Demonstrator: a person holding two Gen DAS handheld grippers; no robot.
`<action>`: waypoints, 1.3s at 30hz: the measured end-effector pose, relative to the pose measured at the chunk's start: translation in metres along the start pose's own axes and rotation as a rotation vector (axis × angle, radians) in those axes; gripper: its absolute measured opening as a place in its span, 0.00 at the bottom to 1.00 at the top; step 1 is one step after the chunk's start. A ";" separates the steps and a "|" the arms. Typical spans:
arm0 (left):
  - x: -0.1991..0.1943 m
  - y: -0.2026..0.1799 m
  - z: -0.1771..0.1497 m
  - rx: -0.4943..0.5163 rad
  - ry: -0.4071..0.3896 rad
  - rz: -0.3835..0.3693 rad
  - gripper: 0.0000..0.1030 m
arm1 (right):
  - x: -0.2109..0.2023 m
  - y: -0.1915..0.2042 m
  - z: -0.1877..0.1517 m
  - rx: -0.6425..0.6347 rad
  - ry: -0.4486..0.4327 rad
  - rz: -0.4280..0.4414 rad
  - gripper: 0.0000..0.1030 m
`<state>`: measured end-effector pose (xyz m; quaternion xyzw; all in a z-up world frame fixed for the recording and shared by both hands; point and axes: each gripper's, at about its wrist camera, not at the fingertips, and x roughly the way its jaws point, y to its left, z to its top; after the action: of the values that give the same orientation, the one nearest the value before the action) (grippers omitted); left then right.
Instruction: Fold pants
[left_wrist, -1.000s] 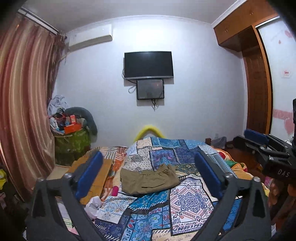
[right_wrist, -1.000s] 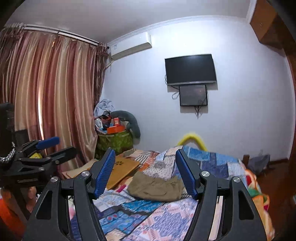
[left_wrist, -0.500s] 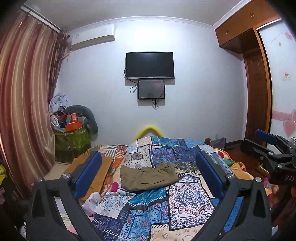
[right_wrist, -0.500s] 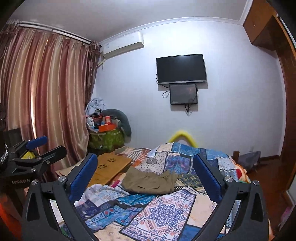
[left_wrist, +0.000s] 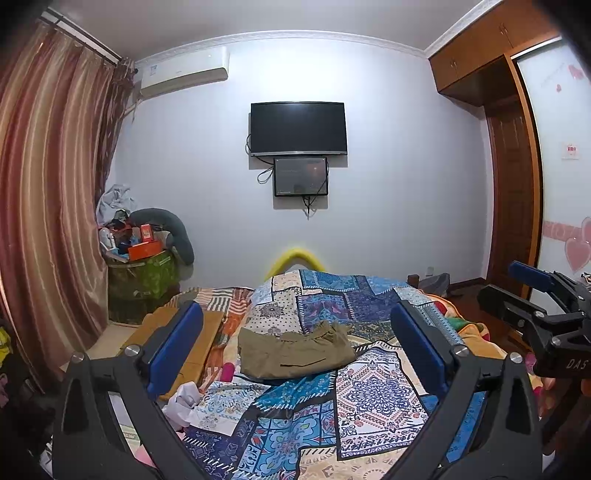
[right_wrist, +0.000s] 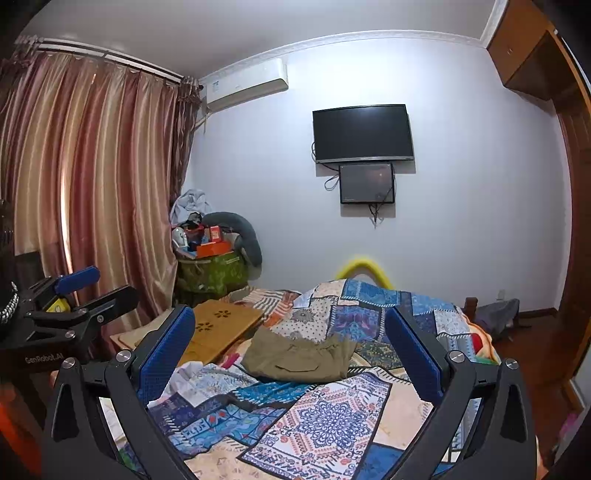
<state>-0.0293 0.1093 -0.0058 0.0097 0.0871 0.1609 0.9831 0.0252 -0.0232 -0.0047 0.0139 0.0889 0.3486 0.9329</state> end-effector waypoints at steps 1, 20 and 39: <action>0.000 0.000 0.000 0.000 0.000 0.000 1.00 | 0.000 0.001 0.000 -0.002 0.001 -0.005 0.99; -0.001 -0.004 -0.003 0.020 -0.008 -0.015 1.00 | -0.009 -0.004 0.001 0.007 0.005 -0.005 0.99; 0.001 -0.006 0.002 0.024 0.016 -0.038 1.00 | -0.011 -0.007 0.003 0.019 0.004 -0.011 0.99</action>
<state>-0.0259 0.1036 -0.0046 0.0185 0.0970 0.1410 0.9851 0.0221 -0.0361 -0.0003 0.0218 0.0940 0.3428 0.9344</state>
